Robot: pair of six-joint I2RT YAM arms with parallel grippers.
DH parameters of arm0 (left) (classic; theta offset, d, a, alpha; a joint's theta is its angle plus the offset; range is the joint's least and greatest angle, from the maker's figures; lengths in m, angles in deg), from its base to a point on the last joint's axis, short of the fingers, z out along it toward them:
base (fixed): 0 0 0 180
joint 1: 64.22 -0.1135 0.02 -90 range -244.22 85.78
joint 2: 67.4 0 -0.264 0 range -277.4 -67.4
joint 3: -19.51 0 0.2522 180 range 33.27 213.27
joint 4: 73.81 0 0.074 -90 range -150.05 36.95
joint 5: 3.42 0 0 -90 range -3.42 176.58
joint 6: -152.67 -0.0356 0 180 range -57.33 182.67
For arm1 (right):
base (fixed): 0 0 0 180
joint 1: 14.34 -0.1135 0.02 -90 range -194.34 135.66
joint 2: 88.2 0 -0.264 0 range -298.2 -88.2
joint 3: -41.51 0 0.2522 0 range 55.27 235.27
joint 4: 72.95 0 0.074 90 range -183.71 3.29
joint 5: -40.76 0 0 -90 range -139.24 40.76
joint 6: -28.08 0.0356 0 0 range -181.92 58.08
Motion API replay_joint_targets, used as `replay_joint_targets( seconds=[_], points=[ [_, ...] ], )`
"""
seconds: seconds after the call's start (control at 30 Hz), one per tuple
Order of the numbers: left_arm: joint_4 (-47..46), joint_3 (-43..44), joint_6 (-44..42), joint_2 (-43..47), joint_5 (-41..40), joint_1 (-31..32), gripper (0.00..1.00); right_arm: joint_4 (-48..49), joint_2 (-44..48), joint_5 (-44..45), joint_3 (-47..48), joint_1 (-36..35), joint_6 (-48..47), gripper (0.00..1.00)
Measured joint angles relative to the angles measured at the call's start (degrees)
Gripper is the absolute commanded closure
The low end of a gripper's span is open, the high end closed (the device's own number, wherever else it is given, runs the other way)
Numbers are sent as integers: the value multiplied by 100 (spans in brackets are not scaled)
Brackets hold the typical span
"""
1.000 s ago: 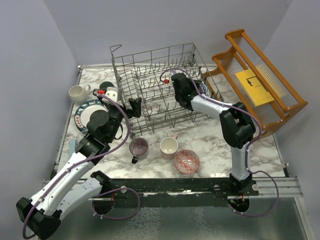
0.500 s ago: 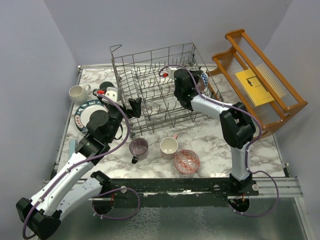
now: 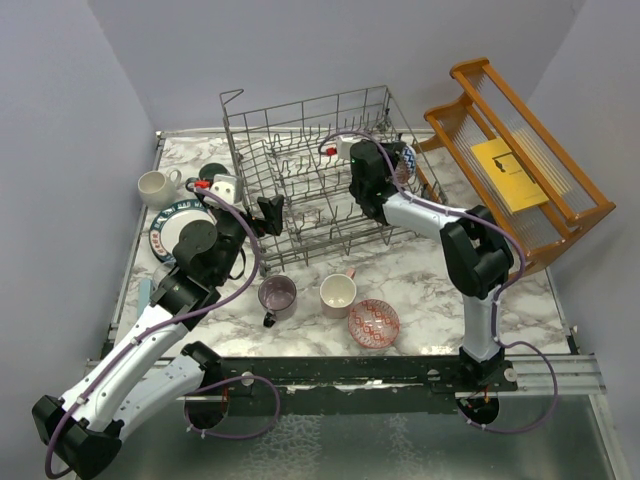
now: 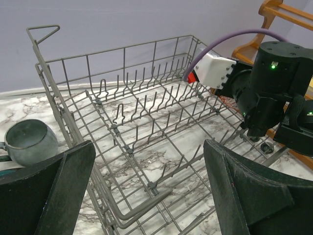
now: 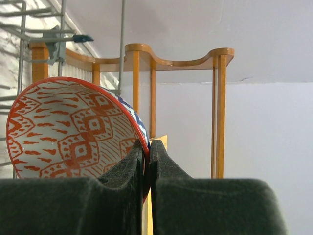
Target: Load the mixed dishes into the dish rack
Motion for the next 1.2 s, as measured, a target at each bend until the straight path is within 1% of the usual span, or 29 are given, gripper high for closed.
replay_joint_targets(
  seconds=[0.17,0.33,0.5,0.6,0.9,0.97,1.03,1.1,1.2],
  points=[
    [0,0,20,-2,17,0,4,-22,0,13,-232,4,11,99],
    [0,0,37,-9,24,0,4,-168,-11,15,-258,17,175,98],
    [-2,0,63,-74,50,0,4,-282,-122,22,-258,42,304,96],
    [-2,0,76,-127,87,0,4,-553,-190,15,-256,44,422,94],
    [-44,0,85,-205,142,0,5,-1266,-227,-79,-188,44,1132,70],
    [-46,0,87,-223,146,0,5,-1469,-249,-149,-149,44,1285,62],
    [-46,0,90,-236,149,0,5,-1624,-256,-173,-136,44,1416,55],
    [-48,0,92,-243,149,0,5,-1768,-262,-186,-109,44,1528,52],
    [-48,0,105,-245,151,0,5,-1952,-269,-205,-44,44,1652,50]
  ],
)
